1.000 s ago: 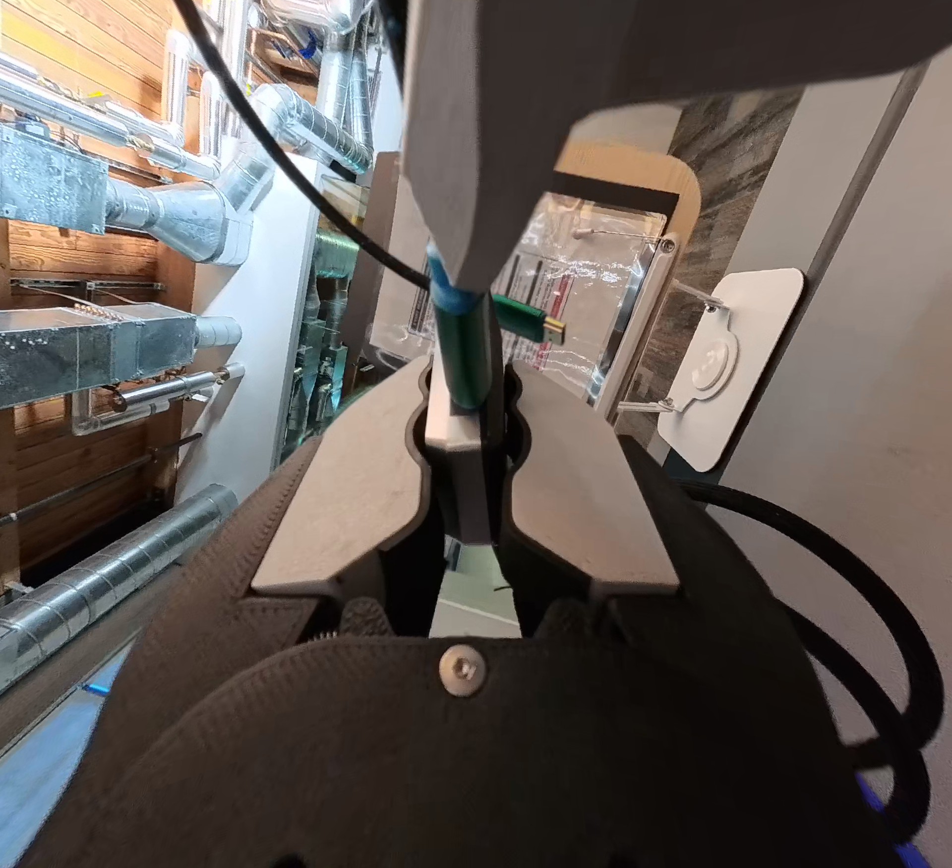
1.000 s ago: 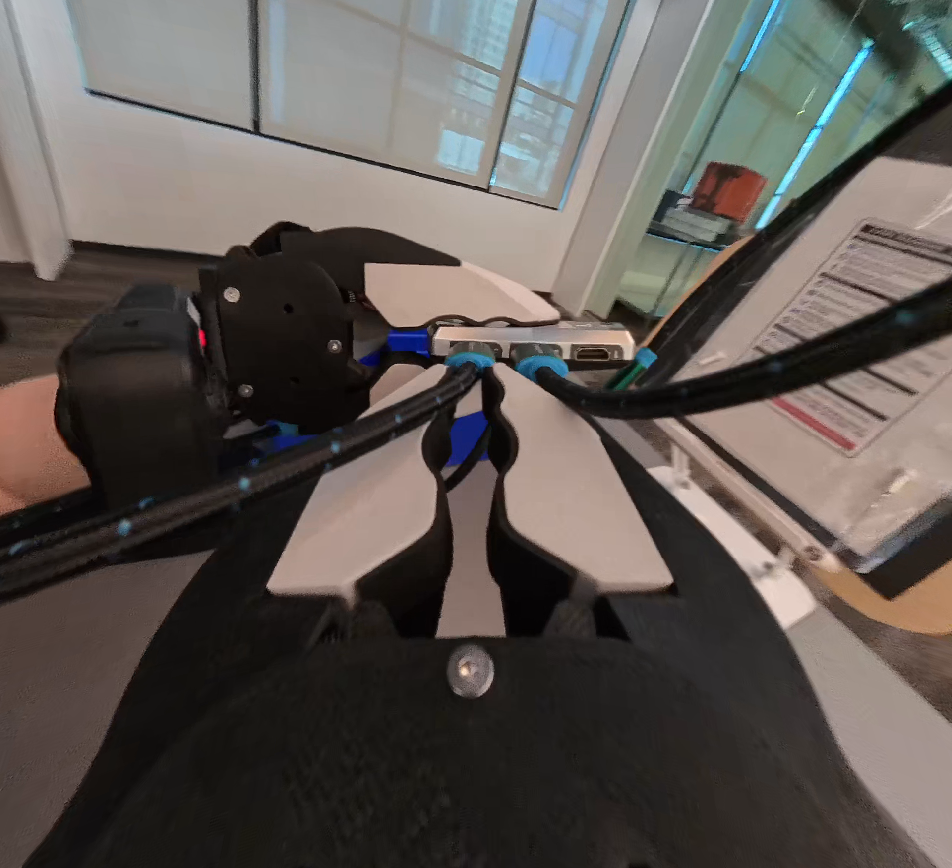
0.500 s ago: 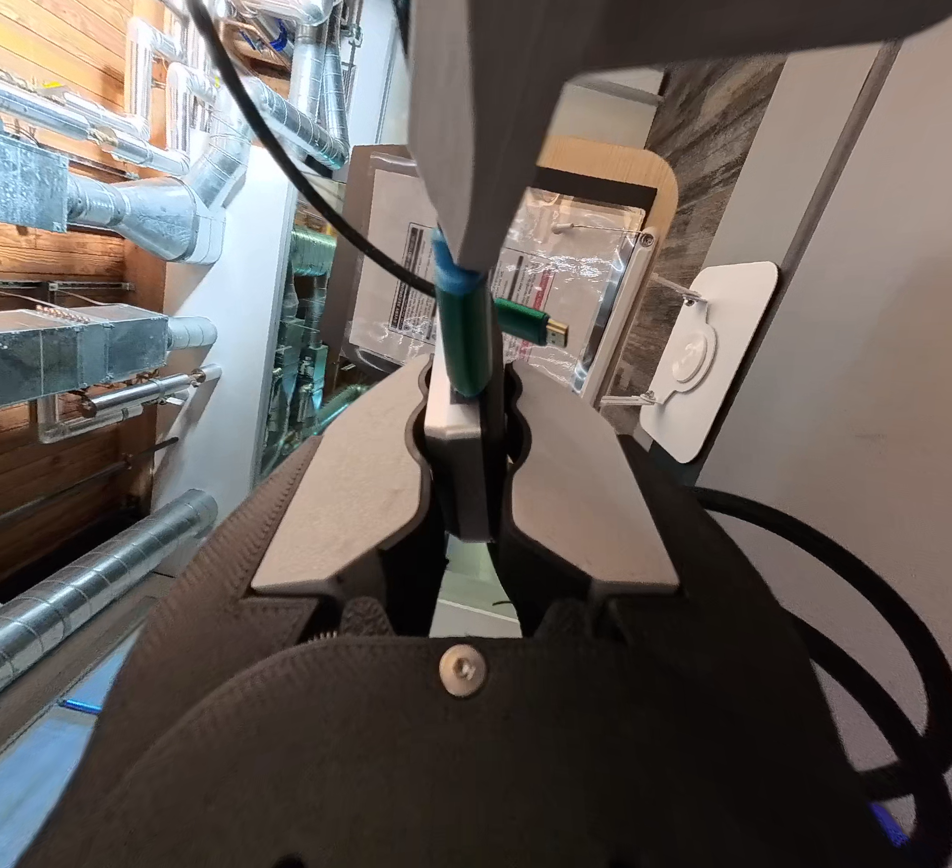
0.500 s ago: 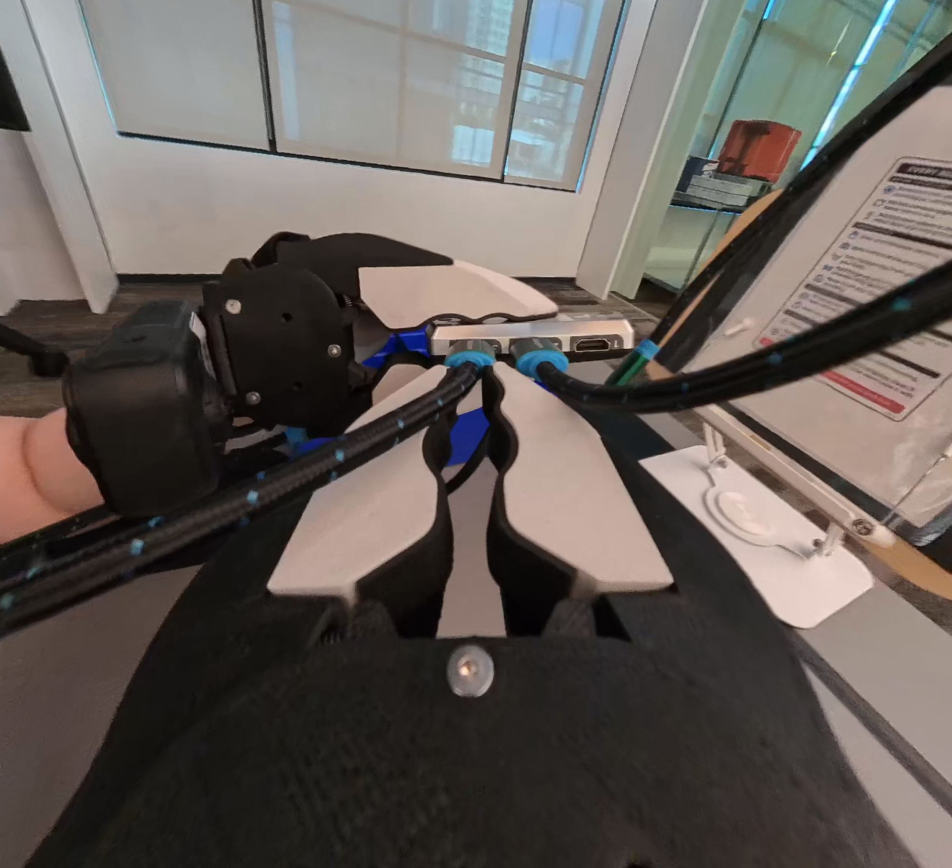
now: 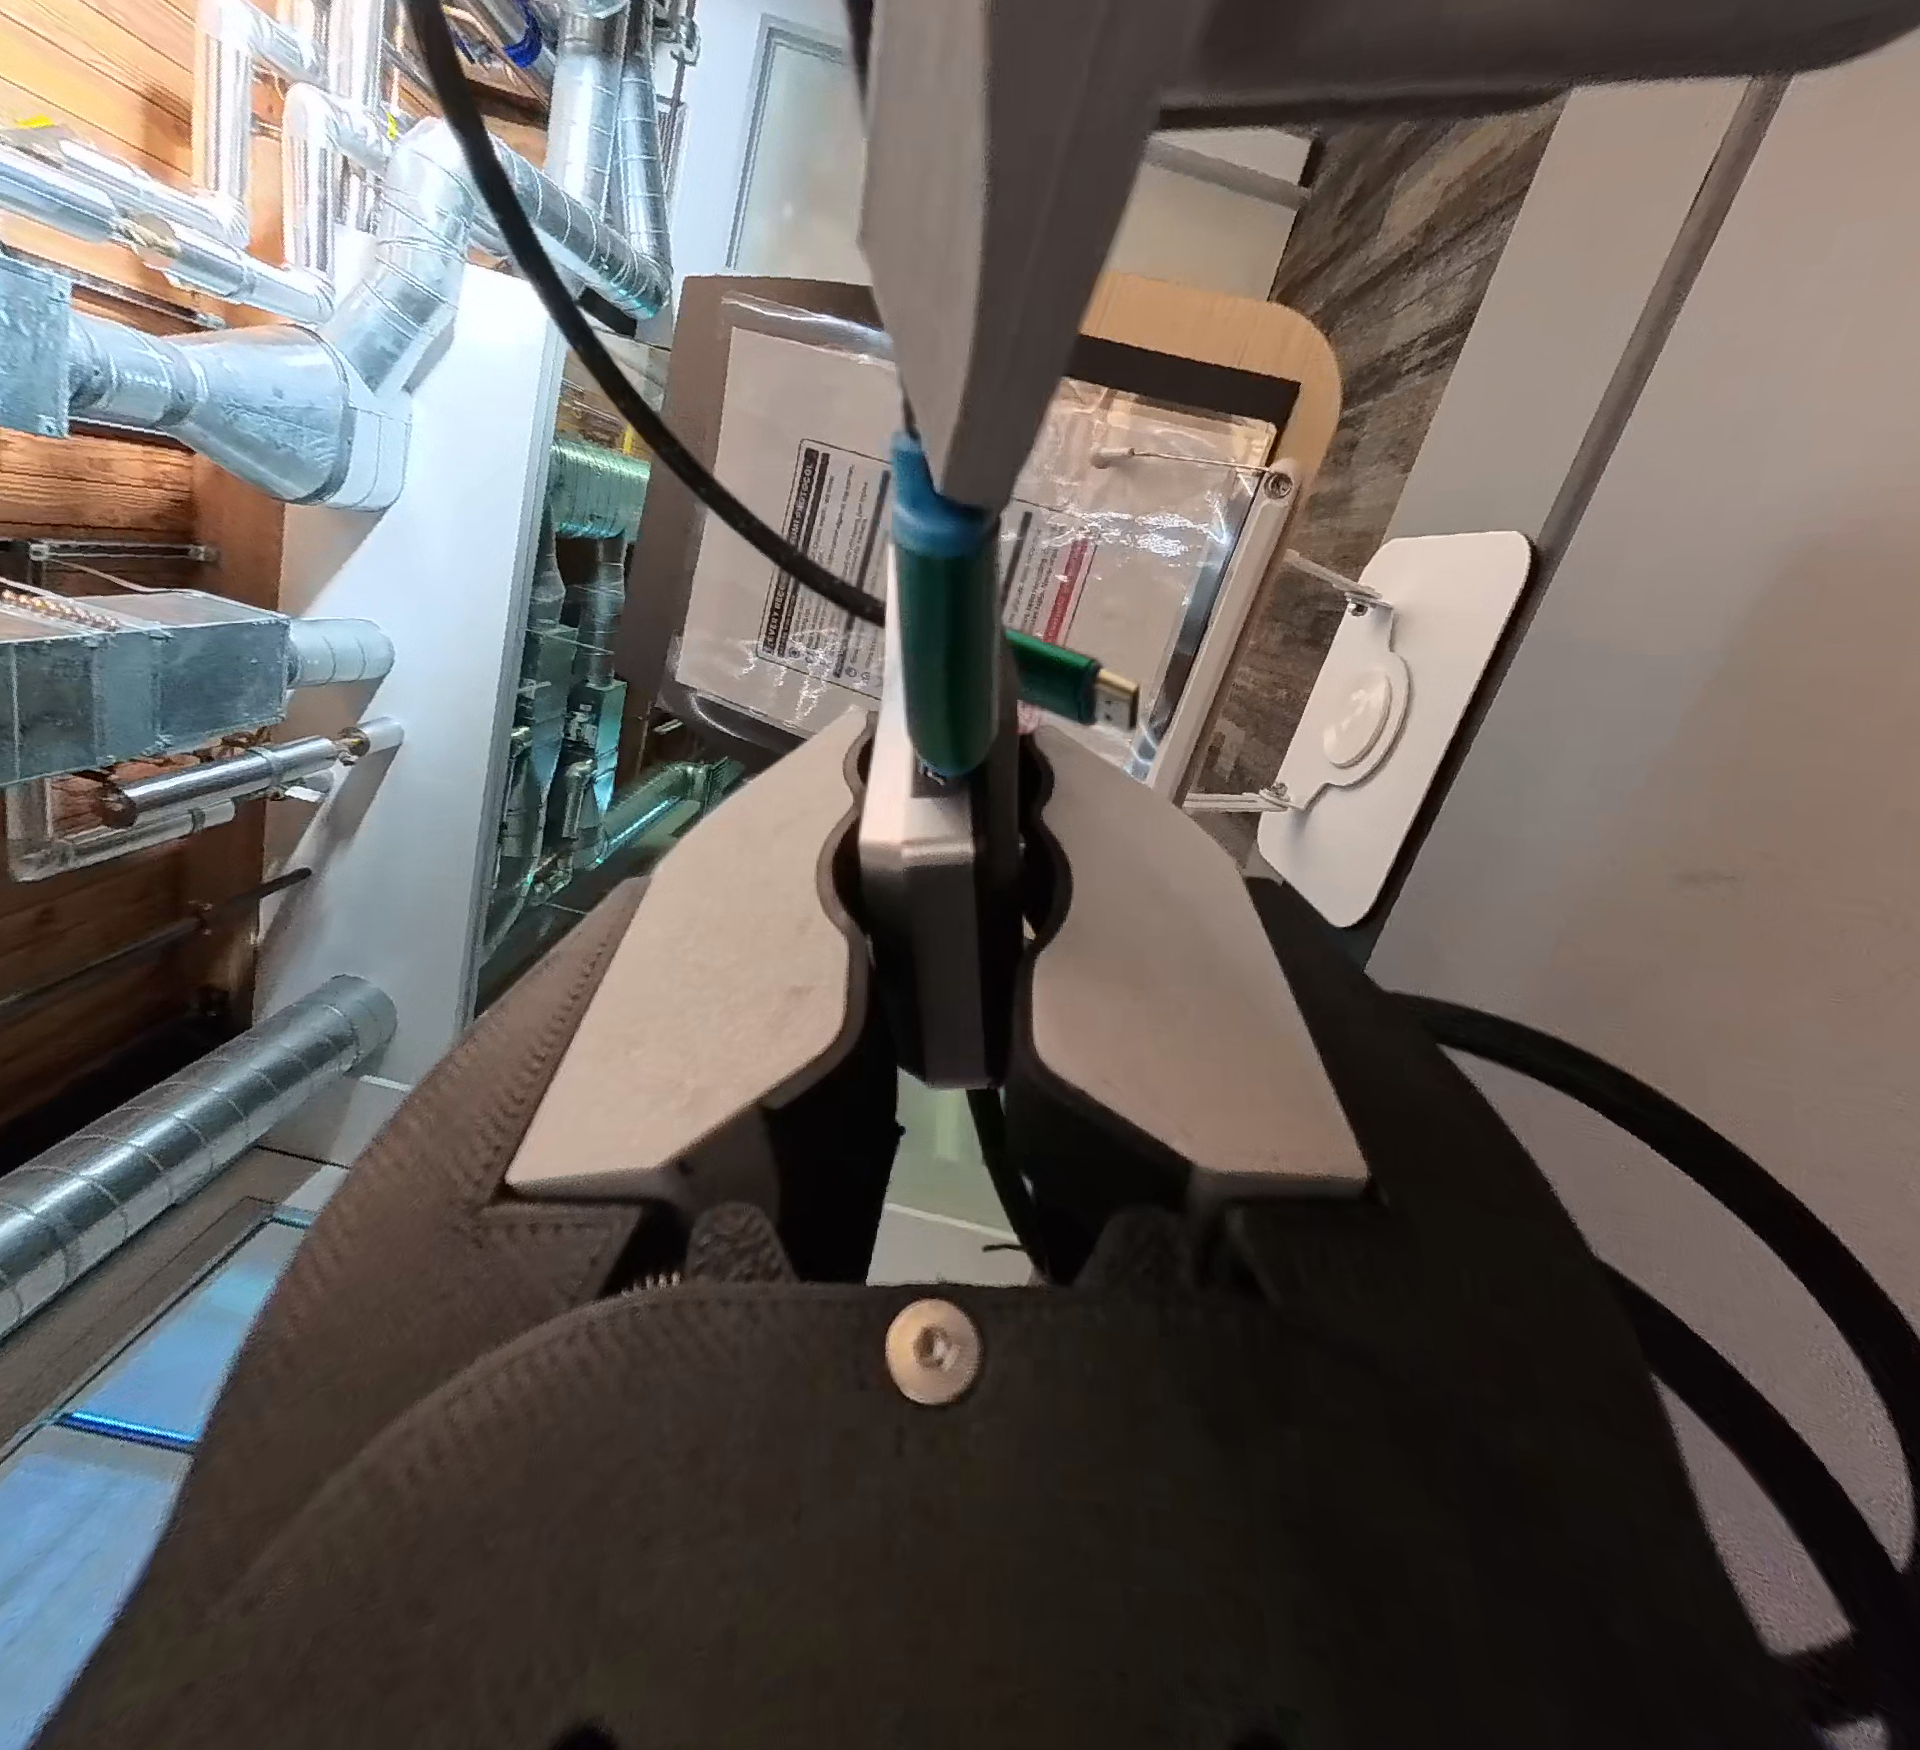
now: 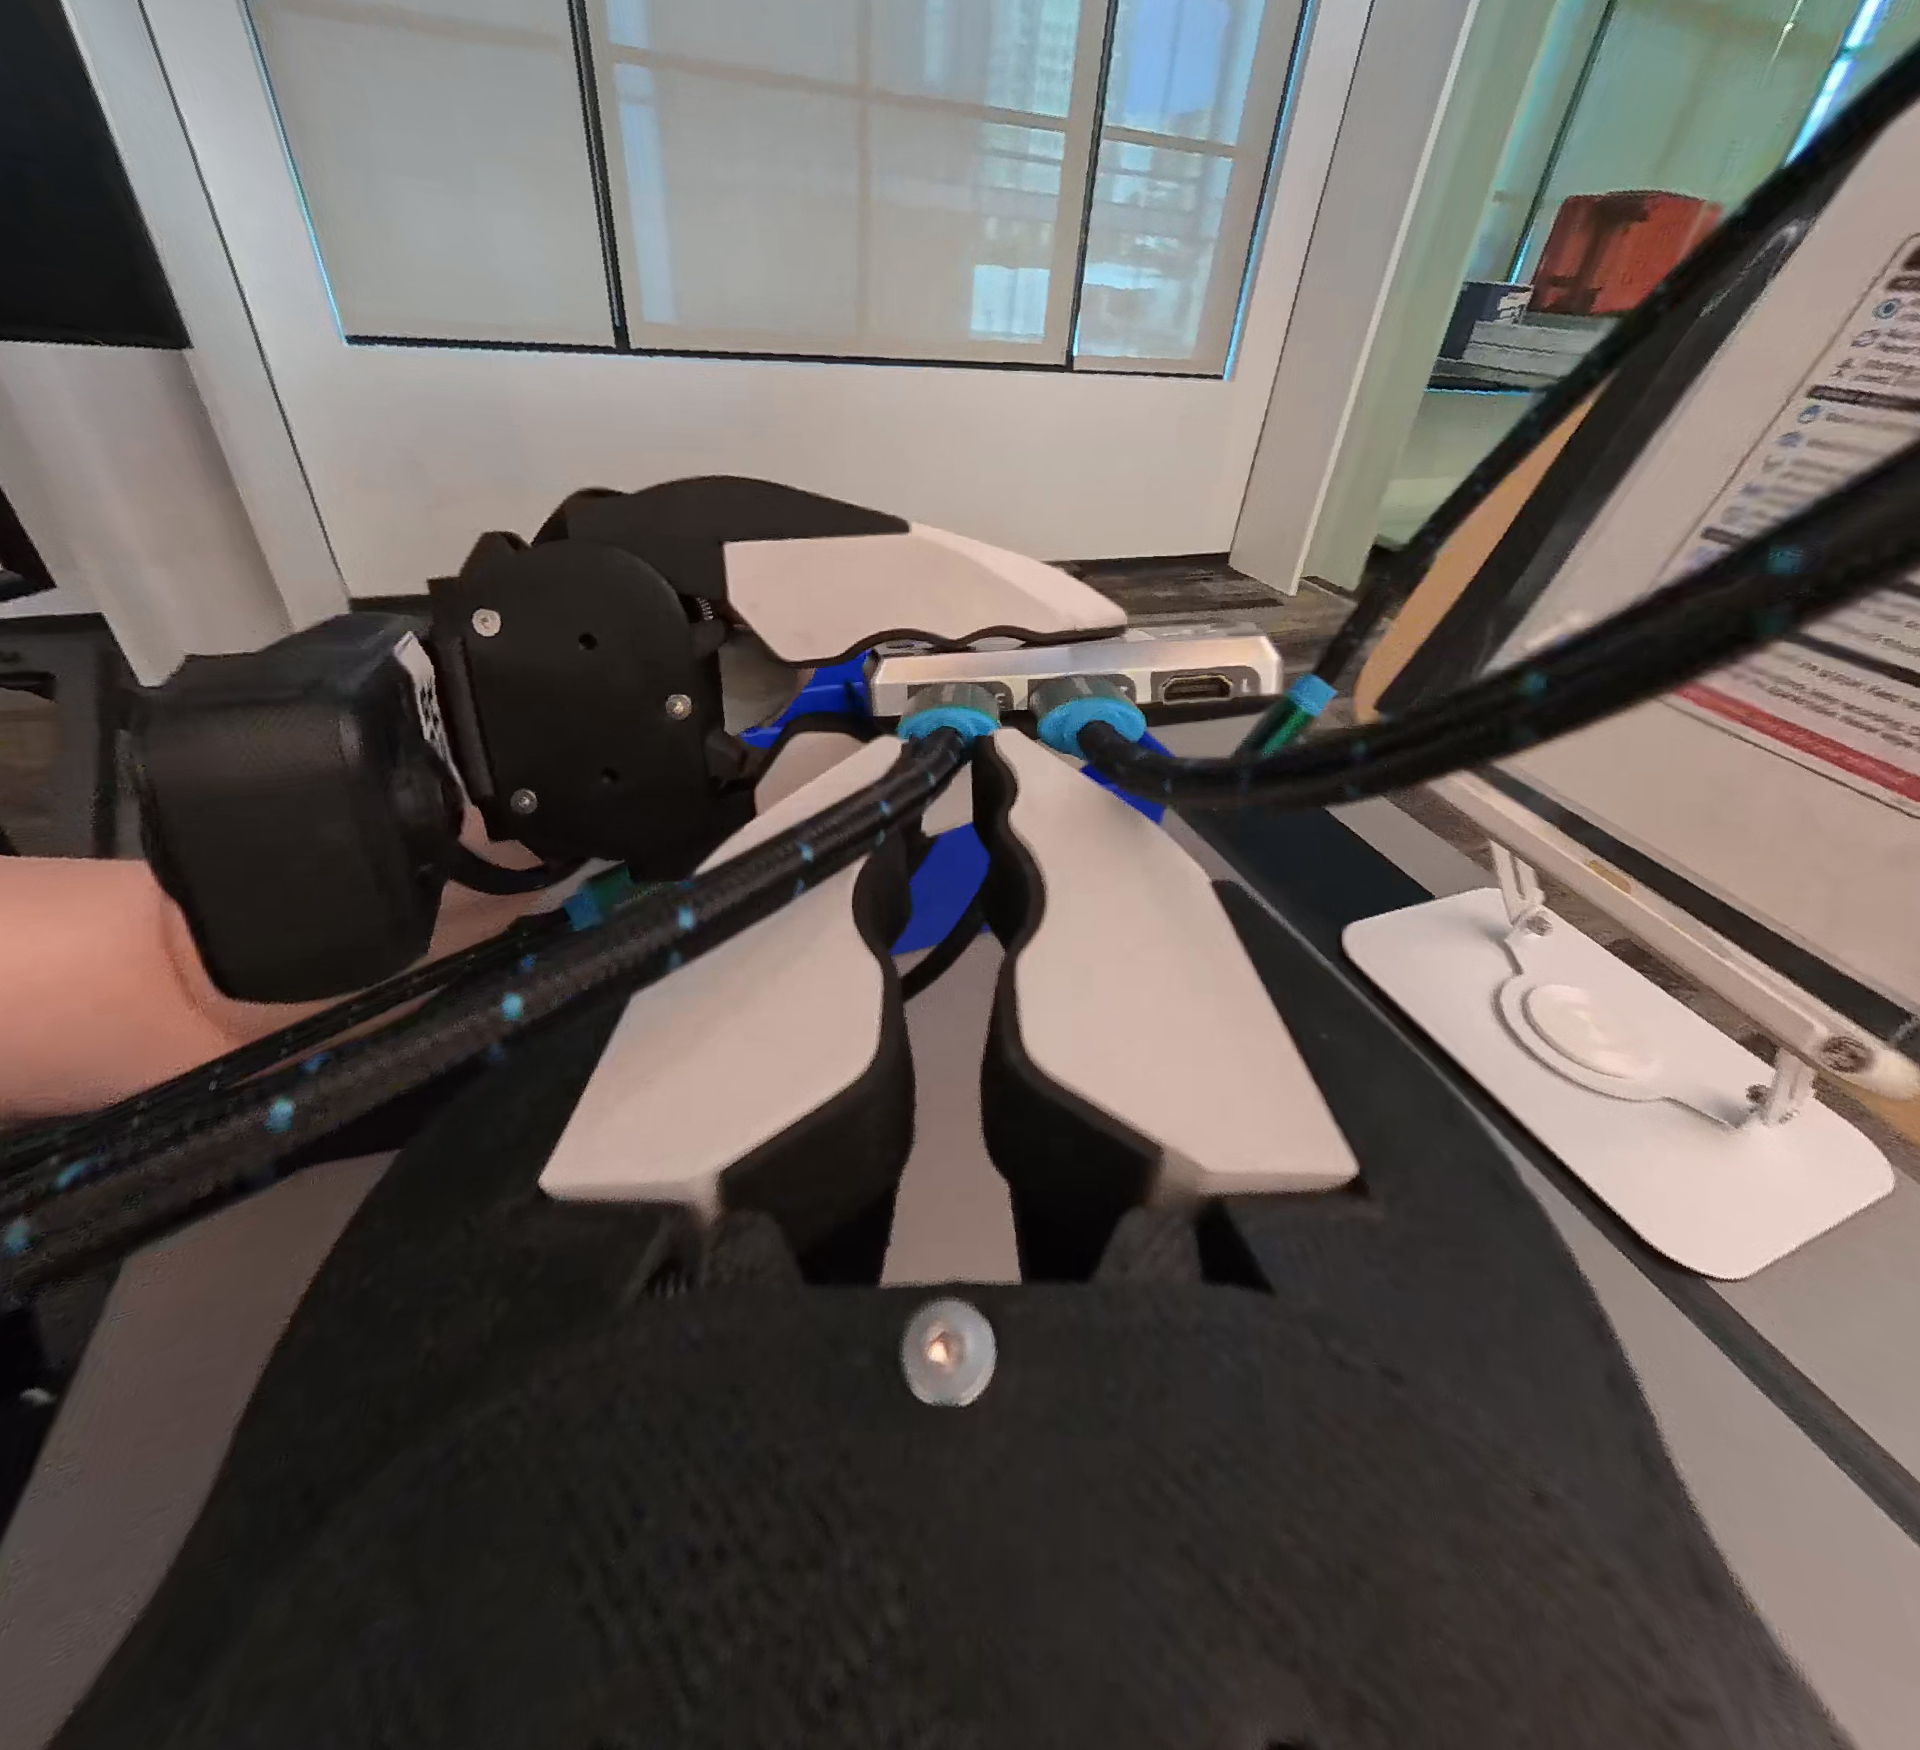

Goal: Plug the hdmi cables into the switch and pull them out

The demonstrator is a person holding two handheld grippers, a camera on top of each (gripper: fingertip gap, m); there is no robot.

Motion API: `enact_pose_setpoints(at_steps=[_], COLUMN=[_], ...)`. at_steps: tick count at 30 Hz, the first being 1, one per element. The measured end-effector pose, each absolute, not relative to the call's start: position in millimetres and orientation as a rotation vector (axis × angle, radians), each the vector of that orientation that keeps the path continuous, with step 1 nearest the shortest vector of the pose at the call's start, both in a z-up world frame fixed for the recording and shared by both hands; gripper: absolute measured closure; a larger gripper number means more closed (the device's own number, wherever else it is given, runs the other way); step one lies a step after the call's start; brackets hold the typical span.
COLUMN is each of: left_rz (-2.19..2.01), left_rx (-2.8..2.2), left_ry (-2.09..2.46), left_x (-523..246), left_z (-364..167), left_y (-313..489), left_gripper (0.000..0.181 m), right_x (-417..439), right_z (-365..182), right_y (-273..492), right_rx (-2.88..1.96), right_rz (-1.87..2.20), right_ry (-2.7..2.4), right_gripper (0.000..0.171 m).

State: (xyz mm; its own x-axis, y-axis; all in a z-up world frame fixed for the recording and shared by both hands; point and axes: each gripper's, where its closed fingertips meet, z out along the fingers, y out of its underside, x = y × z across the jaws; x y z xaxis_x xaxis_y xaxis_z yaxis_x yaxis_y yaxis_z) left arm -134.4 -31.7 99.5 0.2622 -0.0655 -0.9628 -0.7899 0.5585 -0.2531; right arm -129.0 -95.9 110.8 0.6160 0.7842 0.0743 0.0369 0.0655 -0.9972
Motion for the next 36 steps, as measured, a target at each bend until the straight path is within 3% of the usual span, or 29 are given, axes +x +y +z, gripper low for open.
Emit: enact_pose_setpoints(at_steps=[18, 27, 31, 36], left_rz=[0.581, 0.496, 0.425, 0.402], left_rx=[-0.916, -1.032, -1.105, -1.159], left_ry=[1.252, 1.172, 1.120, 1.082], left_x=[-137, -166, -188, -213], left_z=[92, 105, 120, 132], left_y=[-25, -6, -5, -4], left_gripper=[0.157, 0.159, 0.159, 0.159], right_x=[-130, -81, -37, 92], right_z=[109, 132, 127, 126], right_y=[-93, -109, -110, -126], right_rx=[-1.433, -1.441, -1.562, -1.799], right_rz=[0.604, 0.602, 0.373, -0.153], right_ry=[-0.736, -0.792, -0.813, -0.543], right_gripper=[0.162, 0.160, 0.160, 0.161])
